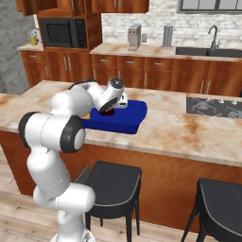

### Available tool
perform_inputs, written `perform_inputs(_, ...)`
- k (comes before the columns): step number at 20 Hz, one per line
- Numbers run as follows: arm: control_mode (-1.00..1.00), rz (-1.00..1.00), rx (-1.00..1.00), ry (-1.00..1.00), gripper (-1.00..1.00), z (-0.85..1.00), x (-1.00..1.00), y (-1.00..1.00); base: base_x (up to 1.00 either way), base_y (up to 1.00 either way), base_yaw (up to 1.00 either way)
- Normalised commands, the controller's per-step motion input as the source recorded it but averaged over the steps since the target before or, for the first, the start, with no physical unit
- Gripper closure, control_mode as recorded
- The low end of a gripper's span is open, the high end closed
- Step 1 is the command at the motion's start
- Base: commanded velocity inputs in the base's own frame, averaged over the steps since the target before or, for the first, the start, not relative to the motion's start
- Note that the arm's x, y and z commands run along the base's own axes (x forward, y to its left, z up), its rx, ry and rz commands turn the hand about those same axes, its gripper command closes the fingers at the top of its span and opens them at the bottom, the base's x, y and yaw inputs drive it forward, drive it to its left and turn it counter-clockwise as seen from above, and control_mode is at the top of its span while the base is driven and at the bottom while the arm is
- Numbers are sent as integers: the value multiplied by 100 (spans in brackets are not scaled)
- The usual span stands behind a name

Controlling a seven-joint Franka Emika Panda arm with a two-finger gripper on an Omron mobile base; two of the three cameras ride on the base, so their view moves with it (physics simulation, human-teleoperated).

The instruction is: There is a tray on the dining counter. Grab the cup, mug, and pitcher and place them on the tray. The pitcher may be placed next to the tray if it cannot fit the tray.

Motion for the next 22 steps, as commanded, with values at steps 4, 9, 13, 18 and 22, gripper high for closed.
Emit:
perform_inputs(4,-100,0,0,0,100,-24,-12,0,0,0,0)
perform_inputs(9,-100,0,0,0,100,-18,-10,0,0,0,0)
perform_inputs(13,-100,0,0,-1,100,-9,-2,0,0,0,0)
perform_inputs(18,-100,0,0,0,100,0,0,0,0,0,0)
perform_inputs(22,-100,0,0,0,100,0,0,0,0,0,0)
